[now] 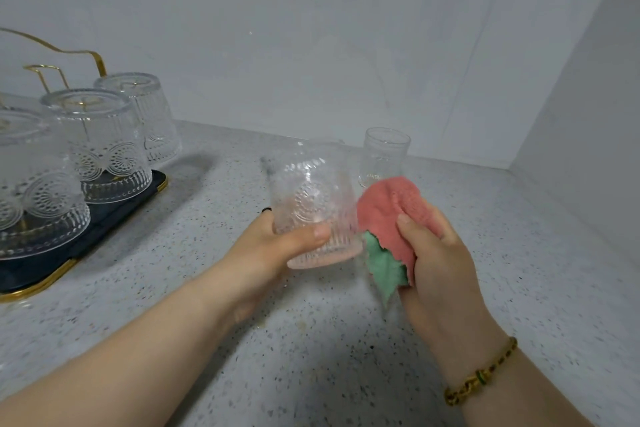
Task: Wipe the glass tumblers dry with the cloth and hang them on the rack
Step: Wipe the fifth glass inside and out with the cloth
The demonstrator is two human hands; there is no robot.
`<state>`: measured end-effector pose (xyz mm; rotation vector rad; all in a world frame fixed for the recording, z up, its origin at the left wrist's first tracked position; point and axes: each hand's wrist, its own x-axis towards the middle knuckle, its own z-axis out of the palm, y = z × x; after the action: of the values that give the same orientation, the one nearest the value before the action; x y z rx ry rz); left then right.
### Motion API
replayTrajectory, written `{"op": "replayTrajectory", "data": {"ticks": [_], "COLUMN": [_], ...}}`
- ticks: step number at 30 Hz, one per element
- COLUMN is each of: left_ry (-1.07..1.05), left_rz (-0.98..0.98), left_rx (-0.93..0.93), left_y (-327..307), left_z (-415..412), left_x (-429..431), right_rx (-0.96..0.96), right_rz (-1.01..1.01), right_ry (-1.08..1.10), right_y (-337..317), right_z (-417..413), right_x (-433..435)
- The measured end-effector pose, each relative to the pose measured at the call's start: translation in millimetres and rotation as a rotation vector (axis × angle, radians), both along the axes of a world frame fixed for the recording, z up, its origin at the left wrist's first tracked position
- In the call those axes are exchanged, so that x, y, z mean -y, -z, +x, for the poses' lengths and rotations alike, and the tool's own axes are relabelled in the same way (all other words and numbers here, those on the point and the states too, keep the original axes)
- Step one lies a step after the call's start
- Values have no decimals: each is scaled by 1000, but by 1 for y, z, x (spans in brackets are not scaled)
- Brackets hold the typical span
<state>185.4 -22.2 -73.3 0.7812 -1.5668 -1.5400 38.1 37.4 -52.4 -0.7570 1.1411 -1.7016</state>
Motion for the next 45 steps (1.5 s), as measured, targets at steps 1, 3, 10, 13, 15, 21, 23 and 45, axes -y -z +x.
{"op": "replayTrajectory", "data": {"ticks": [1,3,10,13,15,21,23,45], "left_ry": [-58,-212,-334,-387,-408,-362,-389,-333], "left_rz": [-16,-70,-249,-264,-280,-296,-289,-278], "left_rx": [-54,-94,-10,-16,-18,-12,-24,7], "left_y": [0,2,7,4,2,3,4,-3], "left_z": [-1,-1,-11,-7,-4,-15,-14,-4], "left_x": [0,4,0,3,2,-13,-10,-7], "right_rx": [68,181,199,154,130,315,267,-20], "right_rz": [52,122,118,144,152,21,84,289], "right_ry": [-15,-174,-451,-395,-336,-496,-514,-431], "right_y": [2,4,10,1,-3,-2,3,-1], "right_z": [0,6,17,9,3,16,18,-4], "right_x": [1,1,-2,-5,-7,-5,-4,-5]}}
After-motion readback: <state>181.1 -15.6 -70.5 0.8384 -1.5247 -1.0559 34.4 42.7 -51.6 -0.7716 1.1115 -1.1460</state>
